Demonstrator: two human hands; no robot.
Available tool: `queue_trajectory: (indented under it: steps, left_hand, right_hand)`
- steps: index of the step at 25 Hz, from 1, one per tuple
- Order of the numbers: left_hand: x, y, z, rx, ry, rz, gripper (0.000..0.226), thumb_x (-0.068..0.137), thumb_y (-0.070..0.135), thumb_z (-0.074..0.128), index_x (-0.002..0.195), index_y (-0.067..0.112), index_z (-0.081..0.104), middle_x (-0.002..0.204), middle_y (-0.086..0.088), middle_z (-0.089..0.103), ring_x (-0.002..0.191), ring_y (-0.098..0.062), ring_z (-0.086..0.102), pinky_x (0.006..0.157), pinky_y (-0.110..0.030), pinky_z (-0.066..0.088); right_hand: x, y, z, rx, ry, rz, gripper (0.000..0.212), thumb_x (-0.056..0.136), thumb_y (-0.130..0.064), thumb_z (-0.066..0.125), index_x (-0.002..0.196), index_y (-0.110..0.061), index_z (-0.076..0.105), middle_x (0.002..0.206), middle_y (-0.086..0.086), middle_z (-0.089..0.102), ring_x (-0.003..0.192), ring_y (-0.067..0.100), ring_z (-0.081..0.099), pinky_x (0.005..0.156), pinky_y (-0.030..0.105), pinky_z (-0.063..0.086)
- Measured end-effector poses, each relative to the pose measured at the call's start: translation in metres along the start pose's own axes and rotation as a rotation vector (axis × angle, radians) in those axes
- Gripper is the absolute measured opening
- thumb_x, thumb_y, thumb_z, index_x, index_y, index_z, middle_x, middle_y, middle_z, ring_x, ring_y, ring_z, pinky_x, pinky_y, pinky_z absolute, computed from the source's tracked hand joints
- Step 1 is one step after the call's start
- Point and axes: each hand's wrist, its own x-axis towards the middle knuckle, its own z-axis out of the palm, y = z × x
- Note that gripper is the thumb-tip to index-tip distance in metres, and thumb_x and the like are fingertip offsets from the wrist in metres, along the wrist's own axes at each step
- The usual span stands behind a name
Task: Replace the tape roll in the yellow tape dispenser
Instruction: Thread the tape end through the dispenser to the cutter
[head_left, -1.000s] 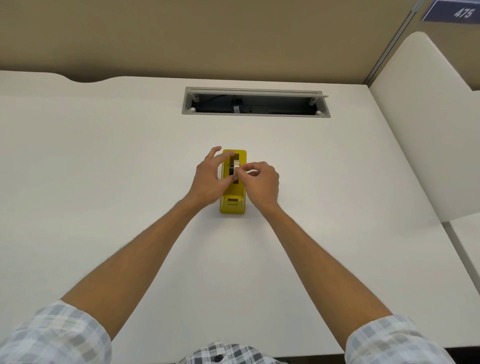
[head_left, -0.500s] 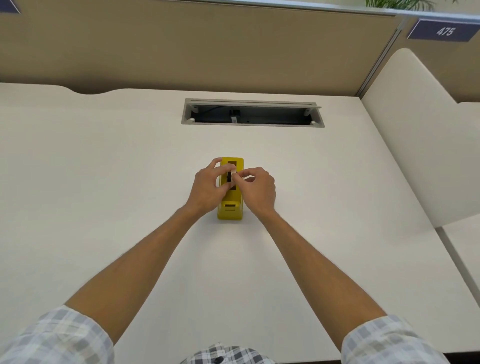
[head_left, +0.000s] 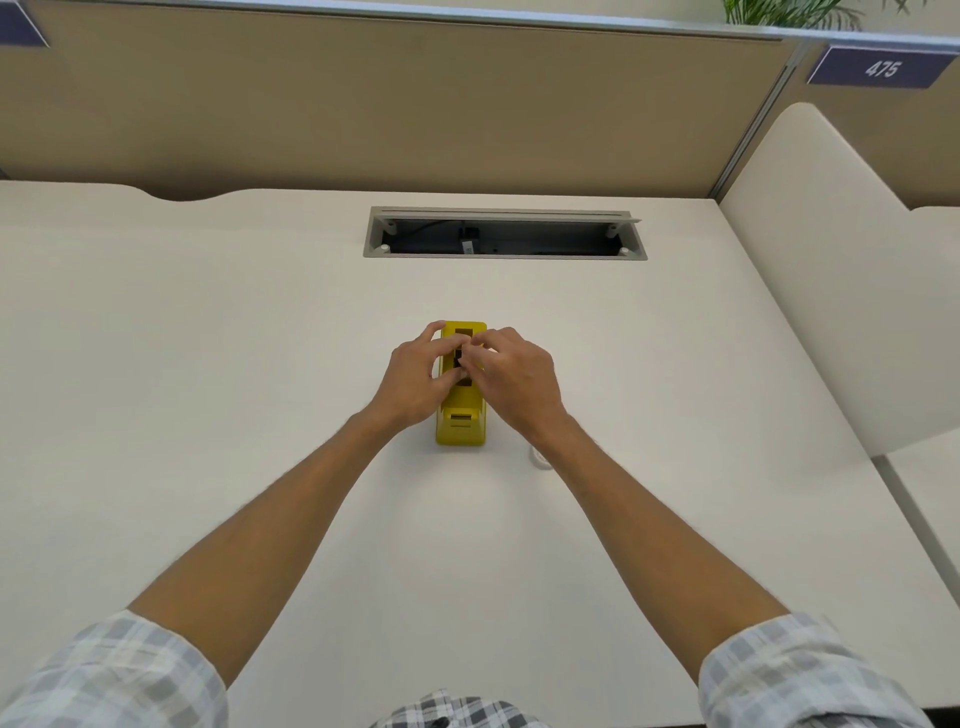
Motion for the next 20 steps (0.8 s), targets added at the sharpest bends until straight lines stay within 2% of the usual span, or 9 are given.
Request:
queue_trajectory:
  steps: [3,6,8,12,20]
  left_hand:
    - [0.0003,-0.0013,0.0015,-0.026,-0.001,-0.003,0.036,0.093,0.025,0.061,0.128,0.029,0.059,0.146,0.0,0.046,0.122,-0.027,0.053,0.103,-0.047,0.047]
    - [0.0017,-0.0018,0.0029,-0.022,0.007,-0.038,0.038,0.093,0.028,0.061,0.131,0.033,0.057,0.149,-0.001,0.042,0.125,-0.029,0.051,0.101,-0.038,0.046]
    - [0.0027,-0.0023,0.003,-0.011,0.003,-0.059,0.04,0.094,0.031,0.06,0.133,0.034,0.055,0.152,-0.002,0.039,0.127,-0.03,0.048,0.098,-0.035,0.043]
    - [0.0029,-0.0022,0.0021,-0.027,-0.002,-0.07,0.041,0.093,0.034,0.061,0.133,0.034,0.055,0.152,-0.002,0.039,0.128,-0.031,0.048,0.102,-0.042,0.045]
    - [0.0024,-0.0046,0.0038,-0.049,0.026,-0.033,0.035,0.091,0.034,0.064,0.126,0.033,0.061,0.145,0.0,0.049,0.121,-0.027,0.054,0.1,-0.047,0.048]
  right_hand:
    - [0.0053,0.0032,-0.0026,-0.037,-0.033,-0.098,0.007,0.078,-0.013,0.08,0.074,-0.014,0.074,0.08,0.0,0.073,0.067,0.021,0.066,0.043,0.023,0.042]
    - [0.0084,0.0043,-0.0051,-0.043,-0.091,-0.136,0.008,0.075,-0.012,0.083,0.076,-0.014,0.076,0.078,0.0,0.073,0.067,0.019,0.065,0.044,0.02,0.037]
    - [0.0097,0.0045,-0.0066,-0.045,-0.108,-0.144,0.008,0.074,-0.012,0.084,0.078,-0.014,0.077,0.079,0.0,0.073,0.067,0.019,0.065,0.045,0.021,0.039]
    - [0.0108,0.0046,-0.0075,0.006,-0.132,-0.142,0.009,0.076,-0.009,0.082,0.082,-0.011,0.077,0.081,0.002,0.074,0.07,0.021,0.066,0.048,0.023,0.045]
    - [0.0076,0.0027,-0.0033,-0.022,-0.123,-0.109,0.004,0.082,-0.004,0.072,0.083,-0.008,0.071,0.08,0.005,0.07,0.067,0.022,0.062,0.046,0.028,0.044]
